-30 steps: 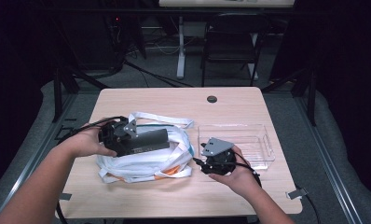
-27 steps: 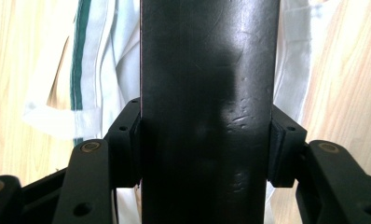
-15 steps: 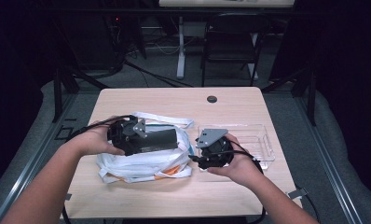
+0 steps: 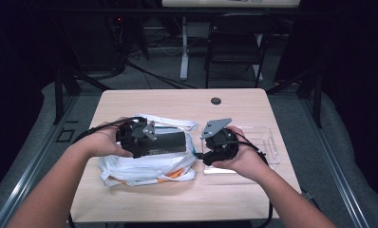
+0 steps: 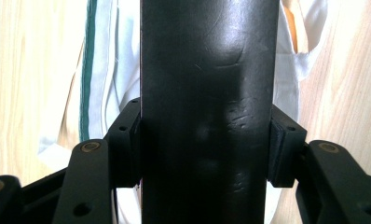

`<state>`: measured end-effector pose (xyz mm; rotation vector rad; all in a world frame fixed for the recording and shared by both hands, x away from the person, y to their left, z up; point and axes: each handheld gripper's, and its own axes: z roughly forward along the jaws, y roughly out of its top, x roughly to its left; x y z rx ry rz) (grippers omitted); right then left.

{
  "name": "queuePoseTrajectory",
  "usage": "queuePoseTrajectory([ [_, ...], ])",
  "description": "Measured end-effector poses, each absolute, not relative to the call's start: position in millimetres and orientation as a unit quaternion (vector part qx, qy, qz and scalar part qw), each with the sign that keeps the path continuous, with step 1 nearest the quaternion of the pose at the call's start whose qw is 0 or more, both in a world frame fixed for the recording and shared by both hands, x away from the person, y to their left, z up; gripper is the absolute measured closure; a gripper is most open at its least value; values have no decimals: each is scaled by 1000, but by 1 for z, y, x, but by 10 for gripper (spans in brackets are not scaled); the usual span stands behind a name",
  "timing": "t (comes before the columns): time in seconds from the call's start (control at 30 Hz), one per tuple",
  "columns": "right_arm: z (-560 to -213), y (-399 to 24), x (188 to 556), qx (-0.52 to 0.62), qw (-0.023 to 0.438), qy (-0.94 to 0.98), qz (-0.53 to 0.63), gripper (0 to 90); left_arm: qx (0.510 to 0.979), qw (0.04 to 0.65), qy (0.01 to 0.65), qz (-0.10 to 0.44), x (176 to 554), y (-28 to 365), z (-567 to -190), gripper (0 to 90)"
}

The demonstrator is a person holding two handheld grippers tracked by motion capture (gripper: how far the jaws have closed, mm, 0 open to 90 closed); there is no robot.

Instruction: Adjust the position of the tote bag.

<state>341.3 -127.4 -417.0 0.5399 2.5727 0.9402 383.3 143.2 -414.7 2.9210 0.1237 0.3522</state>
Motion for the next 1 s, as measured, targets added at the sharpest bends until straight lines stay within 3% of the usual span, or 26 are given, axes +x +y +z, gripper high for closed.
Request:
queuePoseTrajectory([
  [0.33,-415,-121,353,177,164,922,302,199,988,98,28,117,385,129,-413,430],
  [1.0,-416,-99,364,125,184,938,265,218,988,108,4,111,385,101,-413,430],
])
